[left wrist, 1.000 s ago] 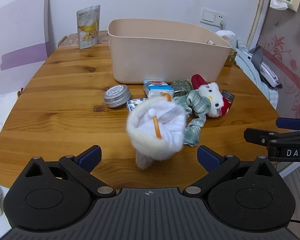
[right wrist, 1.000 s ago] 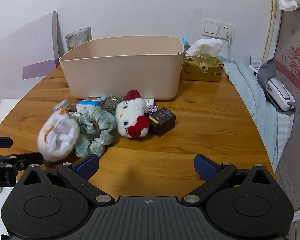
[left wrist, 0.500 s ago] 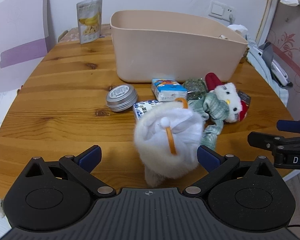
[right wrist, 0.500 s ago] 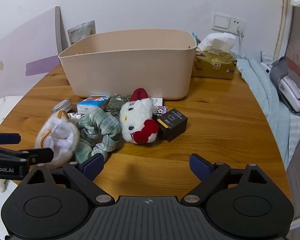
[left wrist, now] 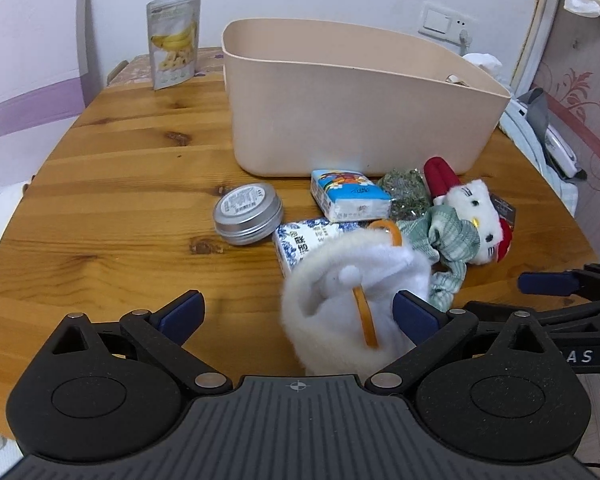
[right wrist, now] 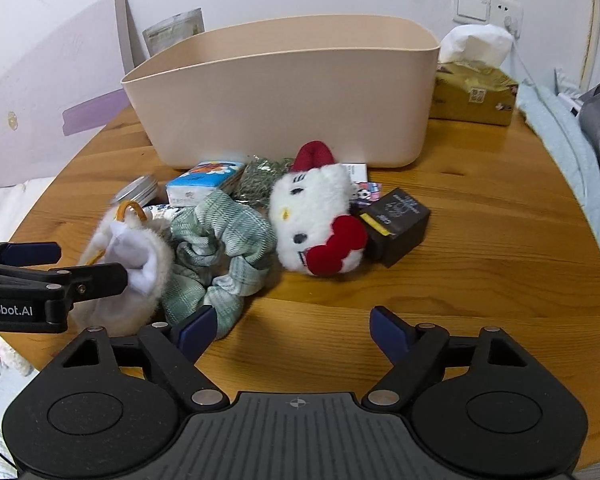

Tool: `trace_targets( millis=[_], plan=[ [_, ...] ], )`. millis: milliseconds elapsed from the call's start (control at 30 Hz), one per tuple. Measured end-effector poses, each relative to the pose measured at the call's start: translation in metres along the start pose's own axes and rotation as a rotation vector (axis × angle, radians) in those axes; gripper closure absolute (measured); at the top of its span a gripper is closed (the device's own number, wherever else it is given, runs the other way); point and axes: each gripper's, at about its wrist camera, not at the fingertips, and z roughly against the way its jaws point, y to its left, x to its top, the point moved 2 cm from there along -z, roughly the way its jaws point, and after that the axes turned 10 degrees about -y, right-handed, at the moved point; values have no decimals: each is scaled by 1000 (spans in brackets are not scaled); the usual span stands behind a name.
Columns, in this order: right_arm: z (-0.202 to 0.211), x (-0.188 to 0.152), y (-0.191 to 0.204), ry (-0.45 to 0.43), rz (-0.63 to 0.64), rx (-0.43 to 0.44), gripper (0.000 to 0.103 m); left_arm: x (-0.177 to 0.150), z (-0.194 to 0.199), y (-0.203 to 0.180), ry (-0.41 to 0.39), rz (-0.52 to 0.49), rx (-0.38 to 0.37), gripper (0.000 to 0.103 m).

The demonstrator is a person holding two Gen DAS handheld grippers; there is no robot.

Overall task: Organize objects
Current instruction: 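Grasp the white plush with left tool while right tool grasps the green scrunchie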

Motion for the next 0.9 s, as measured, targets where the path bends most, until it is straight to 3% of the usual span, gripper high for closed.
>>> trace_targets(
  millis=[133, 400, 500, 567, 733, 800, 900],
  plan=[
    [-9, 5, 4, 11, -8, 23, 22, 2, -8, 5, 27, 32, -40, 16],
    [-26, 13, 20, 35, -24, 61, 30, 1, -22, 17, 87, 112, -110, 28],
    [-33, 13, 26, 50, -24, 73, 35, -1, -25, 21, 117, 139, -134, 43],
    [-34, 13, 29, 45, -25, 81, 40, 0, -24, 21, 121, 137, -151, 53],
    [-39, 14, 35, 41, -38, 112, 73, 2, -19, 21, 105, 113, -149, 75],
    [-41, 14, 36, 41, -42, 124, 84, 3, -16, 23, 98, 113, -147, 80],
    [-41, 14, 37, 30, -37, 130, 91, 3, -12, 26, 89, 111, -141, 84]
  ],
)
